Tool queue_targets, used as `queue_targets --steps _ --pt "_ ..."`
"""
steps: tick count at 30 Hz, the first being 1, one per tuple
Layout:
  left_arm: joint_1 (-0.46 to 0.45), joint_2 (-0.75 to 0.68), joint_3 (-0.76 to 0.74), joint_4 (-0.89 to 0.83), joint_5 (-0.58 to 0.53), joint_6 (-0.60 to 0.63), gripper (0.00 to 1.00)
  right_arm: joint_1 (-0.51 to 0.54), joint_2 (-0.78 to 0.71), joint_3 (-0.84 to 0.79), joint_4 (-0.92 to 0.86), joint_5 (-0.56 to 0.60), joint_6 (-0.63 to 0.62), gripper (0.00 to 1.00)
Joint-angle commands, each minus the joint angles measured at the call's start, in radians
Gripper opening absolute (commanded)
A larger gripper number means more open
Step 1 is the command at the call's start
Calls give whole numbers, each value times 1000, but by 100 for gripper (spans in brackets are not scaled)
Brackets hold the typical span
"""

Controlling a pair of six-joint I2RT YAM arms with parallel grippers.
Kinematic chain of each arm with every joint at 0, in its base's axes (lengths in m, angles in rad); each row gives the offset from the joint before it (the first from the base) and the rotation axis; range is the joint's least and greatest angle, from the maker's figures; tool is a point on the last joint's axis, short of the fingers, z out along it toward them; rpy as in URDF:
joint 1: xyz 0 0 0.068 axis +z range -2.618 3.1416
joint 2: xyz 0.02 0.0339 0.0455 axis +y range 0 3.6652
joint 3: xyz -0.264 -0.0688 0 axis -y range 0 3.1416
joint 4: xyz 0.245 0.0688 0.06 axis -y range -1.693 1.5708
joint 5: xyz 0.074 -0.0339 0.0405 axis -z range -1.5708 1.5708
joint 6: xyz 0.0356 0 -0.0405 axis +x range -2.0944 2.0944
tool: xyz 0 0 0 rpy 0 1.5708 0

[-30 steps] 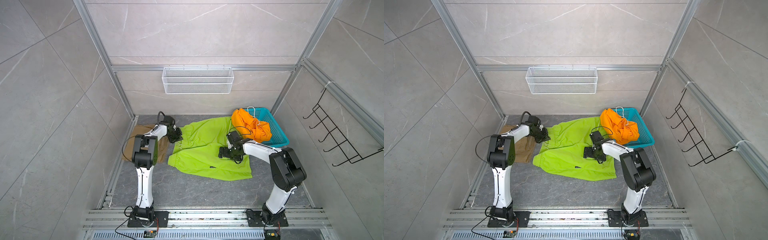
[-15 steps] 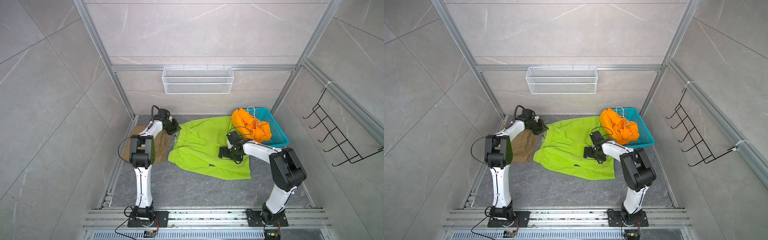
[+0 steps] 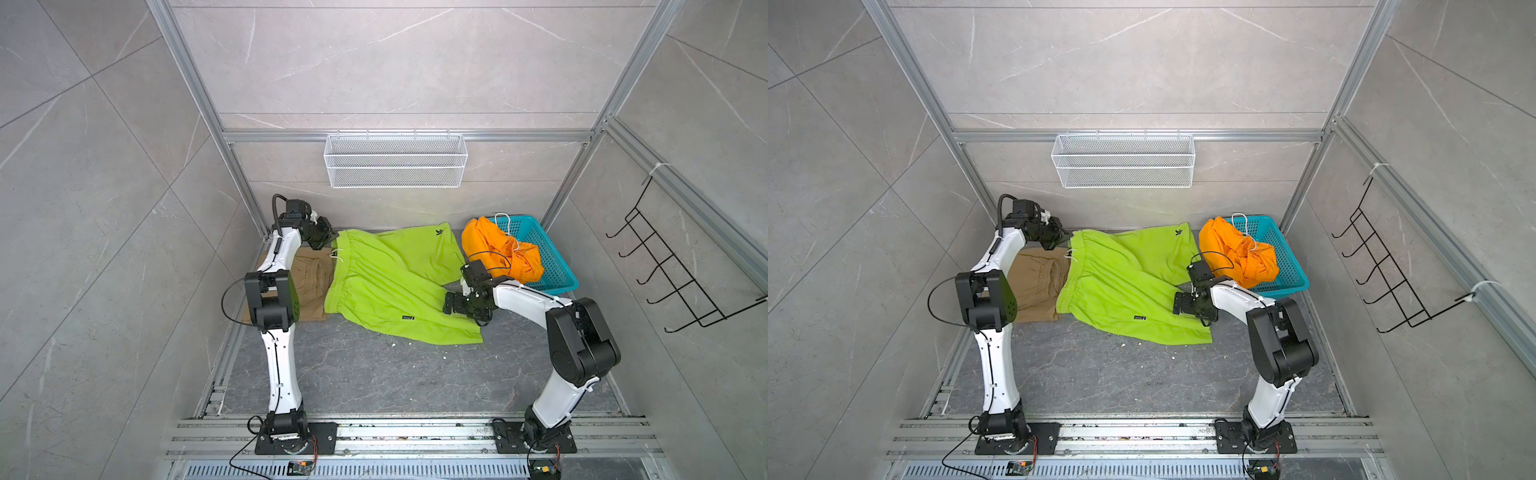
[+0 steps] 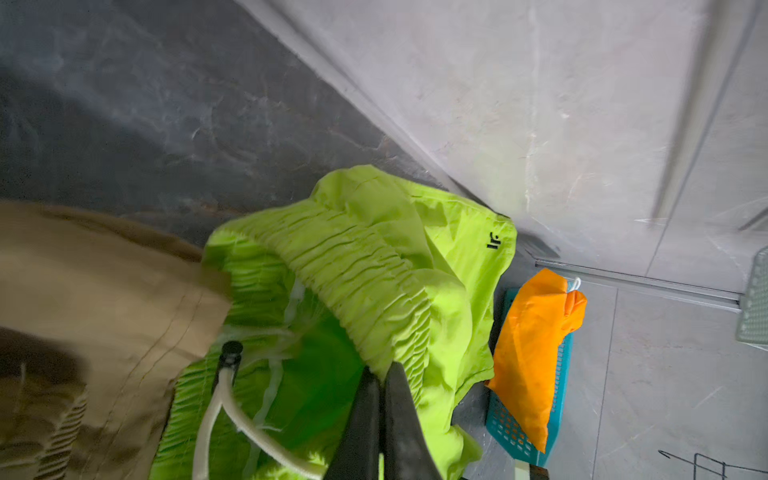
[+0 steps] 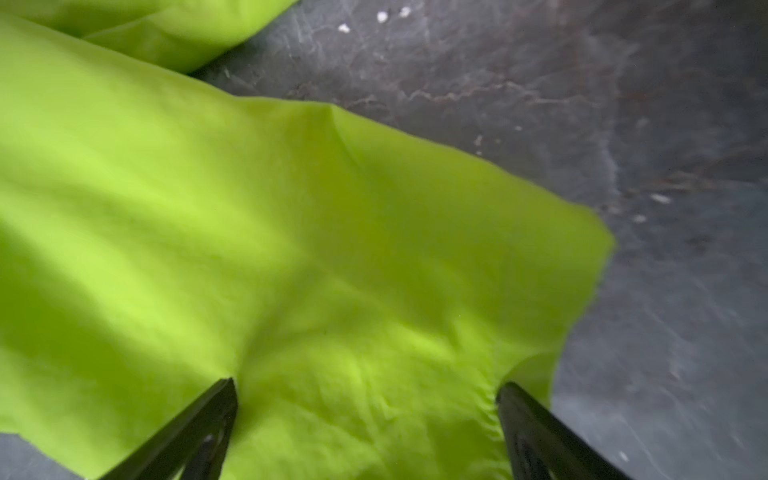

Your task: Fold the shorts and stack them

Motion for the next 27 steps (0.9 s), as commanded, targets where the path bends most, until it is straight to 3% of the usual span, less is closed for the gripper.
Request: queue_targets --steps 1,4,7,9,12,16,22,27 --pt "10 -94 -59 -85 -62 57 32 -21 -65 64 -74 4 -34 100" --pt "9 -174 -122 -143 -119 105 48 -25 -75 116 -121 2 -50 100" --pt "-27 -314 -278 -125 -170 115 83 -25 -101 93 -102 -34 -31 100" --pt "-71 -410 -409 -76 -156 100 100 -26 -110 61 -80 -44 -22 100" --pt "-135 -504 -589 -21 -99 68 100 -33 -117 26 -89 23 -33 100" --pt "-144 -593 -836 91 -48 10 100 -82 -143 -10 -101 54 -63 100" --pt "-146 -619 -995 152 -28 -8 100 -143 -106 -38 -55 22 -59 98" --pt "-146 -589 -1058 195 -16 -15 100 -142 0 -14 59 -58 -4 87"
